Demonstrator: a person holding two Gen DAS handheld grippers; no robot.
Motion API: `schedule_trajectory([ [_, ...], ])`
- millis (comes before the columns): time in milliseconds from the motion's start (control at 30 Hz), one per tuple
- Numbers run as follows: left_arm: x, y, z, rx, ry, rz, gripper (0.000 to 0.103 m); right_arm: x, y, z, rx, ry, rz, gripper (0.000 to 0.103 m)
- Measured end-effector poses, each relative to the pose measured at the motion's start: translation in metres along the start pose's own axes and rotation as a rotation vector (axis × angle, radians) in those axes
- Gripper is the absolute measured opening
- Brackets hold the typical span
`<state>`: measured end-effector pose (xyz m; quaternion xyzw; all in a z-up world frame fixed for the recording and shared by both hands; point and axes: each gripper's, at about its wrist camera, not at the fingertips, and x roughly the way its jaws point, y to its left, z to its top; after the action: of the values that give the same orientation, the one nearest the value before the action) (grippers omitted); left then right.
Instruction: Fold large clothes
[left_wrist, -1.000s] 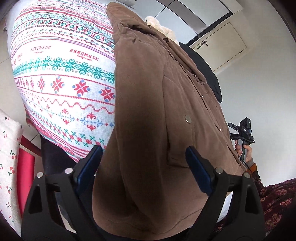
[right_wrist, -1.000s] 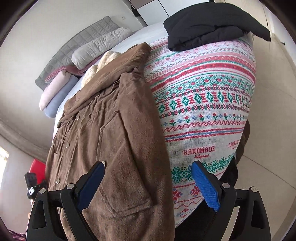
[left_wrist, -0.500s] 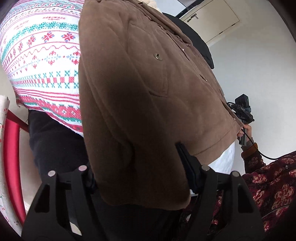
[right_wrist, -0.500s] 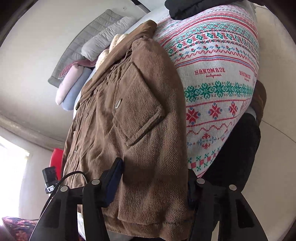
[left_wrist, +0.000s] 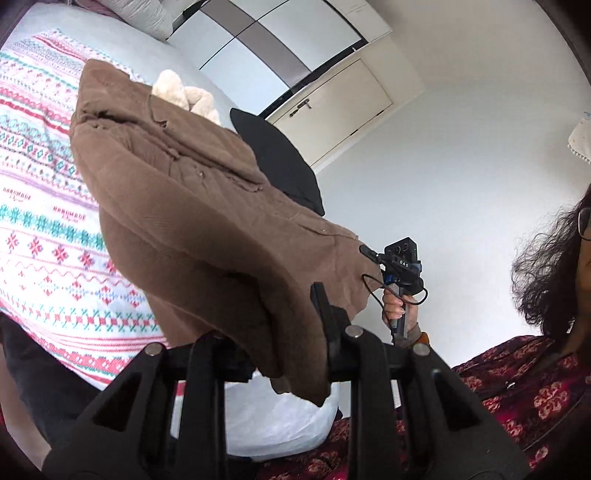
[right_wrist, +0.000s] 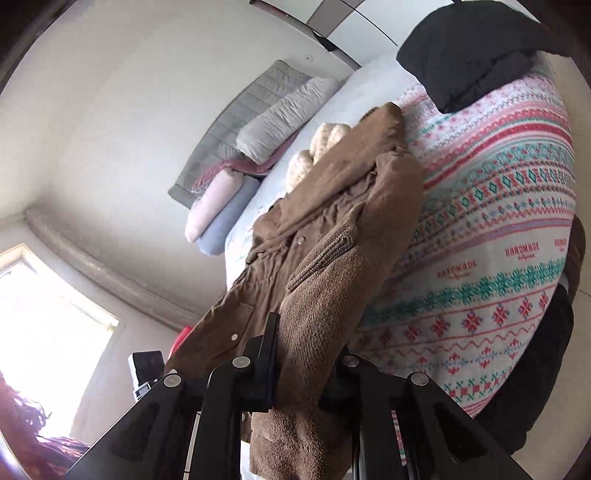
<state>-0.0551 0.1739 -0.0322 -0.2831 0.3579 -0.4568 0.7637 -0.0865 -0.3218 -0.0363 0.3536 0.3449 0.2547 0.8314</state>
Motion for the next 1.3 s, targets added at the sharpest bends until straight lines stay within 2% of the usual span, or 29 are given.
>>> schedule_trajectory([
  [167,0.004,-0.019,0.070,0.093,-0.127,-0.002,0.024,0.016,0.027,0.055,-0.056,-0.037,0.037,0.014],
  [267,-0.003,-0.024,0.116,0.153,-0.188,0.040,0.024,0.025,0.039,0.092,-0.071,-0.086,0.023,0.014],
  [367,0.001,-0.013,0.169,0.163,-0.247,0.093,0.024,0.034,0.036,0.138,-0.039,-0.146,0.001,0.014],
  [533,0.015,0.040,0.253,0.086,-0.319,0.202,0.025,0.070,0.000,0.222,0.078,-0.197,-0.039,0.014],
  [600,0.029,0.068,0.283,0.059,-0.312,0.243,0.025,0.094,-0.020,0.252,0.106,-0.196,-0.067,0.014],
  [700,0.061,0.109,0.321,0.043,-0.268,0.352,0.026,0.141,-0.048,0.292,0.125,-0.171,-0.115,0.014],
  [767,0.081,0.137,0.334,0.008,-0.221,0.394,0.028,0.175,-0.072,0.313,0.161,-0.150,-0.144,0.015],
  [867,0.116,0.192,0.353,-0.147,-0.093,0.461,0.031,0.220,-0.116,0.330,0.294,-0.095,-0.159,0.020],
  [933,0.131,0.215,0.353,-0.229,0.000,0.496,0.033,0.232,-0.141,0.333,0.430,-0.100,-0.098,0.030],
  [967,0.133,0.218,0.352,-0.220,0.010,0.501,0.034,0.231,-0.147,0.334,0.464,-0.129,-0.055,0.032],
  [1033,0.127,0.214,0.346,-0.187,-0.002,0.470,0.039,0.218,-0.149,0.338,0.461,-0.184,-0.036,0.040],
  [1067,0.122,0.212,0.344,-0.191,-0.006,0.436,0.046,0.210,-0.146,0.340,0.438,-0.198,-0.063,0.044],
  [1100,0.116,0.210,0.341,-0.200,-0.018,0.420,0.055,0.201,-0.142,0.341,0.407,-0.204,-0.094,0.053],
  [1133,0.108,0.206,0.339,-0.197,-0.036,0.419,0.061,0.194,-0.138,0.342,0.373,-0.202,-0.127,0.057],
  [1200,0.091,0.193,0.338,-0.141,-0.088,0.447,0.079,0.183,-0.129,0.340,0.302,-0.188,-0.188,0.058],
  [1300,0.071,0.182,0.336,-0.067,-0.140,0.491,0.082,0.179,-0.114,0.333,0.200,-0.150,-0.273,0.062],
])
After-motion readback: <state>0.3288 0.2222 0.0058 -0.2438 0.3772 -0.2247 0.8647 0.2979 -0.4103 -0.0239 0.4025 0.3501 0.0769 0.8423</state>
